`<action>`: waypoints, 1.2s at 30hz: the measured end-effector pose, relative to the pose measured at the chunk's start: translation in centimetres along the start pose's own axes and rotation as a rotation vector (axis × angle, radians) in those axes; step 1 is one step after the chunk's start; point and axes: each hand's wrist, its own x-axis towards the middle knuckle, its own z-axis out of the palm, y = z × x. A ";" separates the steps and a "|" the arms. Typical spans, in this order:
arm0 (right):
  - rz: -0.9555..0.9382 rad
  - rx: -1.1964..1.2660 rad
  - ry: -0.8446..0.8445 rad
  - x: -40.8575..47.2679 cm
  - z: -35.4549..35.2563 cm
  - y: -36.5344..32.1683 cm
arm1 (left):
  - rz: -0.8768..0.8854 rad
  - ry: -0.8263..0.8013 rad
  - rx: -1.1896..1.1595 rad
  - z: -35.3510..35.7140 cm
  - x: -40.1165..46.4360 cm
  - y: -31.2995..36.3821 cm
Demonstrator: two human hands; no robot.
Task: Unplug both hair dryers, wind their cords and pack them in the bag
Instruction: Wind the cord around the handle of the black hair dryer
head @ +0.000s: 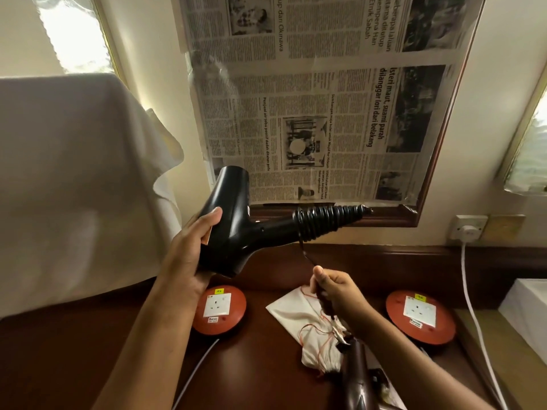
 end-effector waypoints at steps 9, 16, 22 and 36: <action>0.210 -0.486 0.116 3.2 -3.8 -5.2 | -0.015 -0.094 0.081 0.2 -0.5 -0.4; -0.101 -0.833 -0.003 4.7 -4.5 -12.1 | -0.018 -0.139 0.156 0.6 -0.8 -0.7; -0.213 -1.089 -0.065 4.7 -4.3 -14.5 | 0.063 -0.079 0.536 1.4 -0.9 -1.3; -0.353 -1.314 -0.058 2.6 -1.9 -13.2 | 0.151 0.067 0.546 2.0 0.0 -3.9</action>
